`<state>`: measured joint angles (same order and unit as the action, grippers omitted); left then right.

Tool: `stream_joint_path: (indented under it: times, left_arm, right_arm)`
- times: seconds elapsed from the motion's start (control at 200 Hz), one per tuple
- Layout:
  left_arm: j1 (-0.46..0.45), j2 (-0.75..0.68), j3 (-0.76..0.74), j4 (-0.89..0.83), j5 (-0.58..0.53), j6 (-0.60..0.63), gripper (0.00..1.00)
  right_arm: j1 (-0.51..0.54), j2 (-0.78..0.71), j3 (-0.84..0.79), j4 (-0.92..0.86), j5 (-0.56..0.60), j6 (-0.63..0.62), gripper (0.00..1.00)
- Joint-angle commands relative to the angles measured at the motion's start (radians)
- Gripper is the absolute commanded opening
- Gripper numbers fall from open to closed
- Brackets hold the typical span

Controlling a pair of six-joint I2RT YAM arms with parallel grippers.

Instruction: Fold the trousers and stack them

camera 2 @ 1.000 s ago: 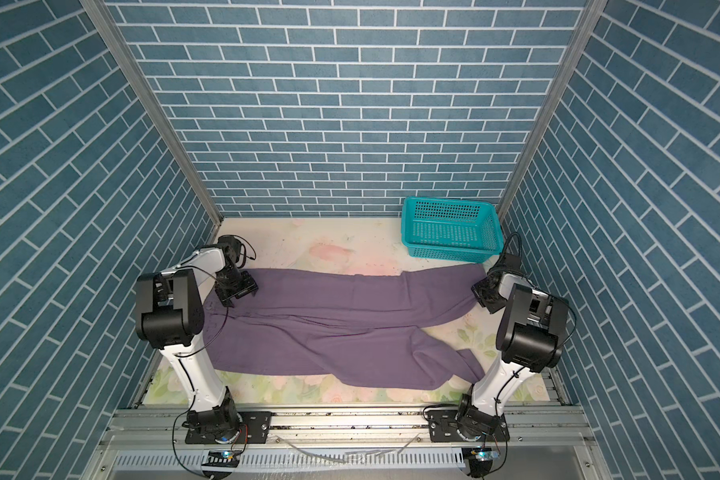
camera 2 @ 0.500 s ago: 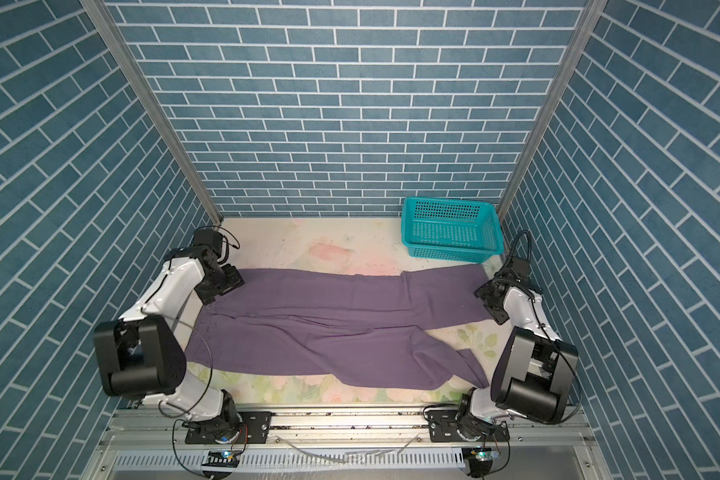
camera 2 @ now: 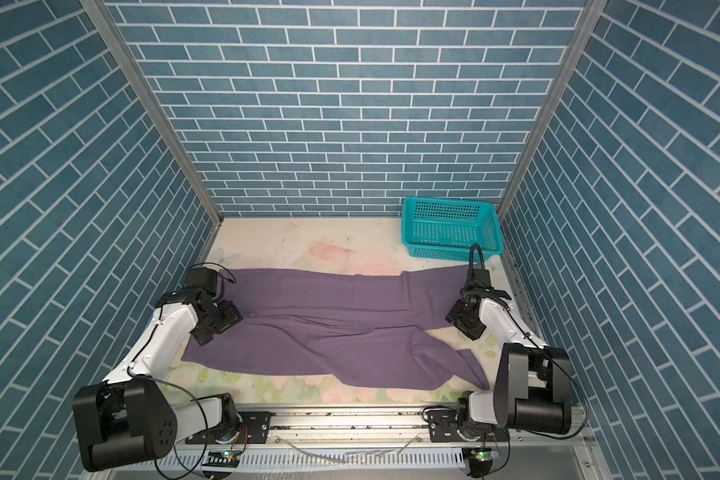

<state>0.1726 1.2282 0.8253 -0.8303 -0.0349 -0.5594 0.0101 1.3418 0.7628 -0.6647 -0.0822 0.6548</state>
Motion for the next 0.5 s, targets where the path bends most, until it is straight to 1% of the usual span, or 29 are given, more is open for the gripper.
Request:
stream_joint_path:
  times: [0.0, 0.08, 0.19, 0.3, 0.395, 0.495]
  left_arm:
    - [0.020, 0.023, -0.024, 0.045, 0.027, -0.008, 0.76]
    - [0.023, 0.056, -0.024, 0.056, 0.027, -0.012, 0.78]
    - [0.024, 0.094, -0.027, 0.079, 0.027, -0.027, 0.78]
    - [0.024, 0.100, -0.048, 0.112, 0.007, -0.048, 0.75]
    - [0.024, 0.099, -0.061, 0.142, -0.014, -0.066, 0.72]
    - [0.023, 0.123, -0.055, 0.153, -0.024, -0.068, 0.71]
  right_arm:
    - [0.071, -0.053, -0.037, -0.071, 0.035, 0.068, 0.63]
    - [0.114, -0.072, -0.037, -0.107, 0.042, 0.085, 0.69]
    - [0.142, -0.092, -0.033, -0.148, 0.060, 0.088, 0.72]
    - [0.153, -0.087, -0.057, -0.144, 0.076, 0.078, 0.66]
    - [0.164, -0.061, -0.089, -0.106, 0.060, 0.085, 0.61]
    - [0.200, -0.038, -0.109, -0.070, 0.046, 0.101, 0.59]
